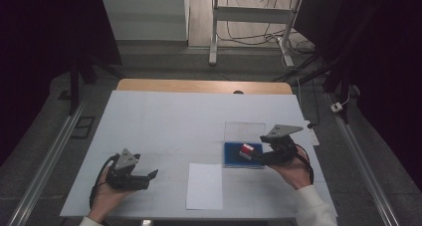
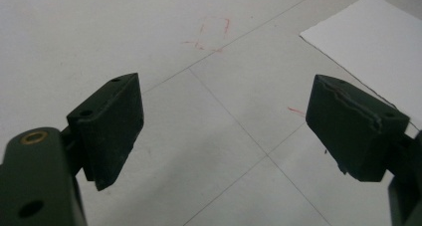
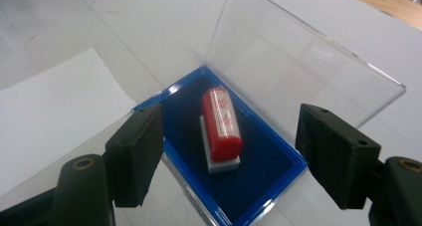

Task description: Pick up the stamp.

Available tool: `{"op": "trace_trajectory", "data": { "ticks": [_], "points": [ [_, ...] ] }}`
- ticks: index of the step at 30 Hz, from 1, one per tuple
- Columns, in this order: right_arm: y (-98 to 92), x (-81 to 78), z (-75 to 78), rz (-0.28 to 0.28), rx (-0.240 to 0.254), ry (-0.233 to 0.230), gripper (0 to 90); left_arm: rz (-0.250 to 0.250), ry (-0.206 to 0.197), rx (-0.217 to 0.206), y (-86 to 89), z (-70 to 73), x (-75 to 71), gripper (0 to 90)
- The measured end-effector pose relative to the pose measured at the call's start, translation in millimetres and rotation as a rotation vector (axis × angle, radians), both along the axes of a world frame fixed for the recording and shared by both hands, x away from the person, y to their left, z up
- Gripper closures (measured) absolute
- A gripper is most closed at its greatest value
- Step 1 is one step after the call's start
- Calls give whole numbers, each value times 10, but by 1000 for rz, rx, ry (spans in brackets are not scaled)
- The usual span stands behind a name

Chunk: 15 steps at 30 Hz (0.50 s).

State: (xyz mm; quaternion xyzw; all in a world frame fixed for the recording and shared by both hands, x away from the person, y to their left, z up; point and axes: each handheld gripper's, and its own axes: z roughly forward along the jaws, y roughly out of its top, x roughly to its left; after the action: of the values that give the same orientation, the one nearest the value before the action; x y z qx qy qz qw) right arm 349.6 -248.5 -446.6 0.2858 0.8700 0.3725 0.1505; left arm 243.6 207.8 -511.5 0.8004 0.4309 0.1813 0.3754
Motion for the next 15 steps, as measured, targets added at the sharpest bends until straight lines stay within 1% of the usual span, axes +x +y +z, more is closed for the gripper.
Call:
{"op": "trace_trajectory", "data": {
  "ticks": [5,8,9,10,11,12,13,15],
  "points": [
    [90,63,7,11,-22,15,275,1,1,1,4,-4,5,158],
    [109,78,24,17,3,17,283,-1,2,4,1,-9,3,158],
    [109,78,24,17,3,17,283,-1,2,5,1,-11,3,158],
    [117,81,8,21,23,13,288,-2,2,5,3,-10,3,158],
    [131,87,1,21,2,16,286,-1,2,3,6,-9,3,158],
    [131,87,1,21,2,16,286,-2,1,2,9,-9,4,158],
    [152,83,-16,21,-23,8,288,0,2,2,9,-11,2,159],
    [161,97,-30,25,-30,16,289,2,4,1,8,-16,2,159]
  ]
}}
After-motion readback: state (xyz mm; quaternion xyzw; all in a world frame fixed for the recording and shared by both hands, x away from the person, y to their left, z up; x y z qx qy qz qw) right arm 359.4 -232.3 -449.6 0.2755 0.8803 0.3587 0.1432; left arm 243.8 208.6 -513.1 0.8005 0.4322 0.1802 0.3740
